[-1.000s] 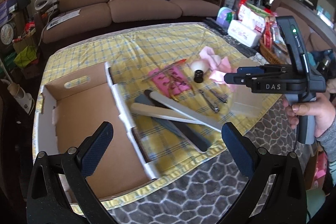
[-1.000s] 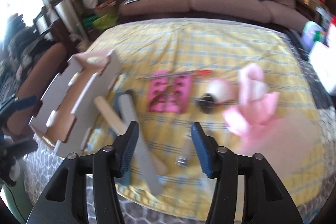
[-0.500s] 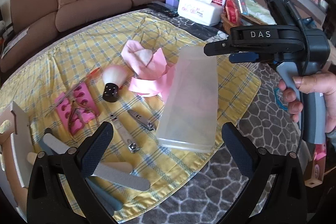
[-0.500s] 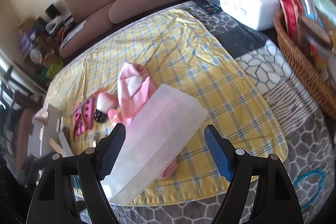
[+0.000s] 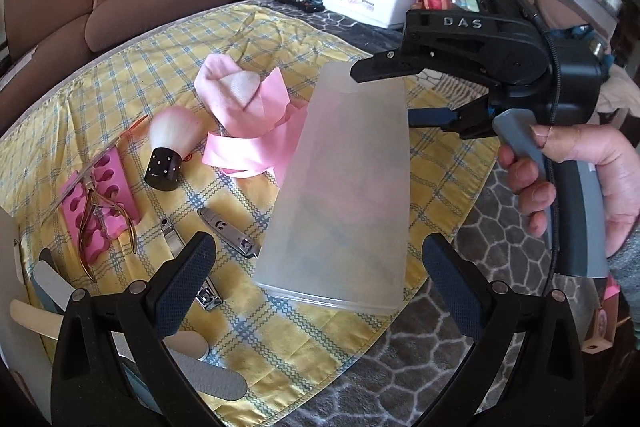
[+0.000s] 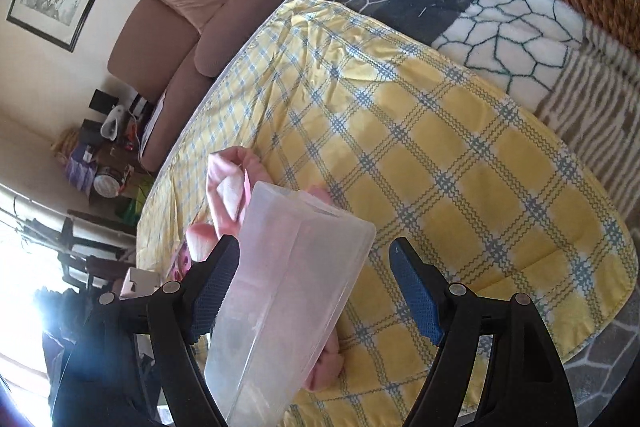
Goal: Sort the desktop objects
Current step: 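Close the right gripper on the frosted plastic case and lift it, then carry the plastic case with the right gripper over the cardboard tray, then lower the plastic case into the cardboard tray and open the right gripper, then move the right tool back toward the nail files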
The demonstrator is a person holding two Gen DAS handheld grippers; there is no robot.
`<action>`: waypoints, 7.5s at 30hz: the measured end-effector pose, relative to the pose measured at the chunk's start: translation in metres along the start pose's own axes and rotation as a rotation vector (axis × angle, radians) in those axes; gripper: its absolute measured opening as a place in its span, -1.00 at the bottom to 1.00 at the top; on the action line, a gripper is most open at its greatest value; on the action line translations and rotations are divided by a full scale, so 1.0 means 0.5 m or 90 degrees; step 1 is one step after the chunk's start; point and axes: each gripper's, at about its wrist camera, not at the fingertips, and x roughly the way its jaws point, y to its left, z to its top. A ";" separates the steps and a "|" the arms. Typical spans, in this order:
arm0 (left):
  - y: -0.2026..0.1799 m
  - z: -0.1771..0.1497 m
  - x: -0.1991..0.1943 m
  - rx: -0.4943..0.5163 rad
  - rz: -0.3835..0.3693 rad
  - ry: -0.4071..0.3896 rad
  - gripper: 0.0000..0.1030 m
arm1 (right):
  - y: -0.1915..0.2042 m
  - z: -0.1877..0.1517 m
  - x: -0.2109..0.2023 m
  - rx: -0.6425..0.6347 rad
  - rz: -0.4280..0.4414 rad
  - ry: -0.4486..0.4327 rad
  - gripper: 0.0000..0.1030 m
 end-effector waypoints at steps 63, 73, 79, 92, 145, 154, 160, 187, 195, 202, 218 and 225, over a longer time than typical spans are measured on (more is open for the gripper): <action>0.513 -0.281 -0.478 -0.251 0.031 -0.112 0.41 | 0.726 -0.290 0.210 -0.210 0.164 0.145 -0.12; 0.579 -0.311 -0.416 -0.316 0.032 -0.077 0.41 | 0.745 -0.307 0.373 -0.199 0.138 0.204 -0.11; 0.572 -0.294 -0.383 -0.322 0.041 -0.047 0.42 | 0.740 -0.310 0.408 -0.236 0.100 0.214 -0.01; 0.541 -0.292 -0.349 -0.292 0.115 -0.008 0.43 | 0.758 -0.341 0.464 -0.283 0.061 0.238 0.17; 0.694 -0.353 -0.478 -0.471 0.073 -0.095 0.48 | 0.823 -0.465 0.511 -0.396 -0.188 0.263 0.46; 0.706 -0.363 -0.488 -0.481 0.068 -0.096 0.48 | 0.819 -0.494 0.492 -0.355 -0.180 0.262 0.46; 0.707 -0.364 -0.492 -0.481 0.063 -0.103 0.48 | 0.830 -0.520 0.495 -0.375 -0.198 0.255 0.46; 0.681 -0.373 -0.435 -0.468 -0.020 -0.043 0.48 | 0.758 -0.519 0.421 -0.277 -0.082 0.316 -0.13; 0.663 -0.366 -0.422 -0.451 -0.029 -0.031 0.50 | 0.735 -0.511 0.426 -0.202 -0.045 0.328 -0.16; 0.666 -0.363 -0.440 -0.444 0.001 -0.042 0.52 | 0.750 -0.509 0.420 -0.237 -0.068 0.319 -0.15; 0.500 -0.259 -0.496 -0.293 0.062 -0.111 1.00 | 0.667 -0.343 0.141 -0.304 -0.058 0.182 0.74; 0.373 -0.175 -0.430 -0.231 0.025 -0.062 1.00 | 0.565 -0.275 0.019 -0.294 -0.075 0.113 0.75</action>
